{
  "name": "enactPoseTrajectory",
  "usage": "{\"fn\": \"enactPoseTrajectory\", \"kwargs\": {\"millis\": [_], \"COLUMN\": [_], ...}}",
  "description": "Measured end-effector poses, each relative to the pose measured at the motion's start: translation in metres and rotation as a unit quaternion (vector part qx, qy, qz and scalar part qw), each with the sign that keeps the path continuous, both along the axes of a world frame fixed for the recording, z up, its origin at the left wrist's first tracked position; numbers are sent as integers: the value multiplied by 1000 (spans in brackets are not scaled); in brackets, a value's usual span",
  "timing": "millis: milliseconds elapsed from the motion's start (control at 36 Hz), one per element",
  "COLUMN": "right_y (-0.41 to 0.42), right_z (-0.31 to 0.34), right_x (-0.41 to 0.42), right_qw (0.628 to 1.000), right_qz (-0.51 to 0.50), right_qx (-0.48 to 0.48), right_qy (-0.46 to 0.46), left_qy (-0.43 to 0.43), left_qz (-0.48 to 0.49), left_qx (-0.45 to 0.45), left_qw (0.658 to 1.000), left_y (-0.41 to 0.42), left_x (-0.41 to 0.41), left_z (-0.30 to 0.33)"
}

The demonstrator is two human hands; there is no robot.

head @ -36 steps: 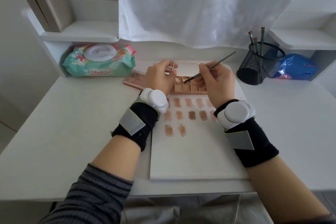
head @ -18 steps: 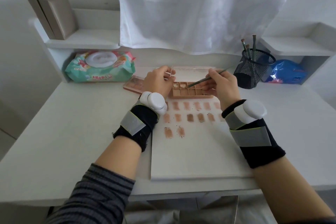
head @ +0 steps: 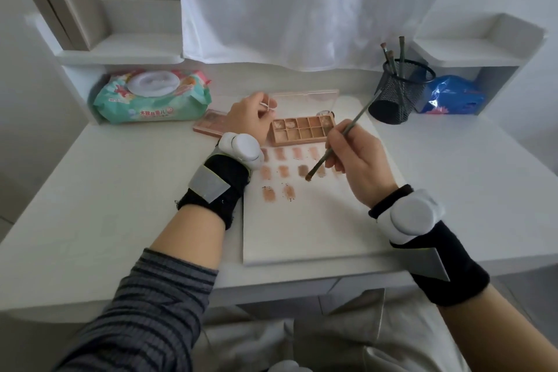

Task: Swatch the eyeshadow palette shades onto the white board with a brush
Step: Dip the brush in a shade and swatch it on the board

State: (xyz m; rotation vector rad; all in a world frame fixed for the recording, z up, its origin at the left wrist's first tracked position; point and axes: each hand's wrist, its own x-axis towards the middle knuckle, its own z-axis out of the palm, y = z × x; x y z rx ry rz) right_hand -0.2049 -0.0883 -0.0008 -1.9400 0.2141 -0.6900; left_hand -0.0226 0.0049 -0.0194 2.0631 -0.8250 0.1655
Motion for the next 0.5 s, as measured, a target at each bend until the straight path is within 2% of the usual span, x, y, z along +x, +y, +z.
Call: {"fn": "enactPoseTrajectory", "kwargs": {"millis": [139,500], "right_y": [5,9], "right_z": [-4,-9], "right_x": [-2,-4], "right_qw": [996,969], "right_qz": [5,64], "right_qx": [-91,-239], "right_qy": [-9,-12], "left_qy": [-6,5], "left_qz": [7,8], "left_qx": [0,-15], "left_qw": [1000,1000], "left_y": [2,1], "left_x": [-1,1], "left_z": [0,-4]}}
